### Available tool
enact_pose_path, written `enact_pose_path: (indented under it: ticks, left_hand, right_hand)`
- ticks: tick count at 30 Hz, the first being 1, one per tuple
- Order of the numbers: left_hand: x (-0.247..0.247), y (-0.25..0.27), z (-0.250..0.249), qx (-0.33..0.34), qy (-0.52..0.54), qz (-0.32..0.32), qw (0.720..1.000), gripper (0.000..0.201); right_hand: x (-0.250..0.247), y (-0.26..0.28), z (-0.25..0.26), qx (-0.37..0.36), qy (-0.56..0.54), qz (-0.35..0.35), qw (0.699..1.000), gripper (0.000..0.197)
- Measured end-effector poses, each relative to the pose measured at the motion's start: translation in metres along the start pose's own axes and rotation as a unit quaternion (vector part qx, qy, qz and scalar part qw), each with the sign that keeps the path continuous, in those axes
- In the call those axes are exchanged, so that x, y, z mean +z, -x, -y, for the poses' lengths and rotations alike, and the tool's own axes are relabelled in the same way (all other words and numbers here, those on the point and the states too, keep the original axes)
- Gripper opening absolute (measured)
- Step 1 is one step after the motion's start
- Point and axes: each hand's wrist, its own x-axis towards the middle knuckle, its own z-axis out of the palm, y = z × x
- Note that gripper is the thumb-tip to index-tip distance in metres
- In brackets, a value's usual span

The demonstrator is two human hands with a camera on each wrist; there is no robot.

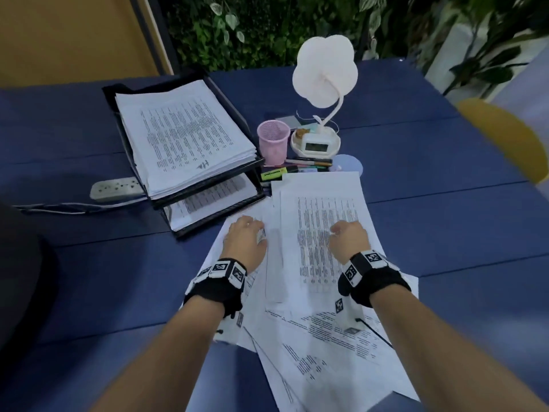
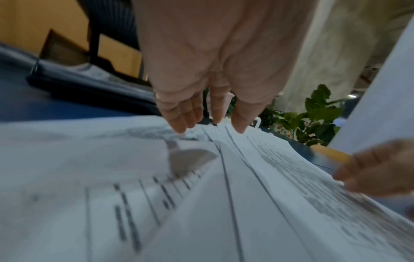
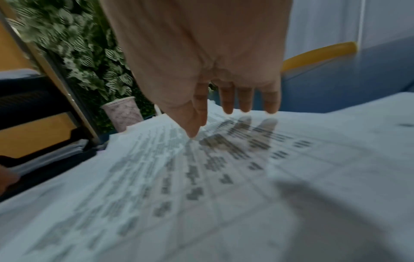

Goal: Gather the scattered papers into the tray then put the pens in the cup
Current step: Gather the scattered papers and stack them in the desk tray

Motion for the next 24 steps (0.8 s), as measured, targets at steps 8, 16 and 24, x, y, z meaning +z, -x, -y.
enact_pose_path:
  ticks: [8,16,24]
  left_hand:
    - [0.032,-0.011,-0.016,-0.191,0.144,0.035,0.97,0.026]
    - [0.035,-0.033,-0.029,-0.222,0.268,0.05,0.936,0.024]
    - [0.047,-0.029,-0.054,-0.18,0.286,0.009,0.941,0.046]
  right_hand:
    - [-0.004,-0.004,-0.067,0.125,0.094,0.053,0.986,0.09]
    - [-0.009,-0.024,-0.077,0.065,0.16,0.097,0.98,0.091]
    - [-0.01,-0.028,-0.083,0.039,0.155,0.109,0.981,0.096]
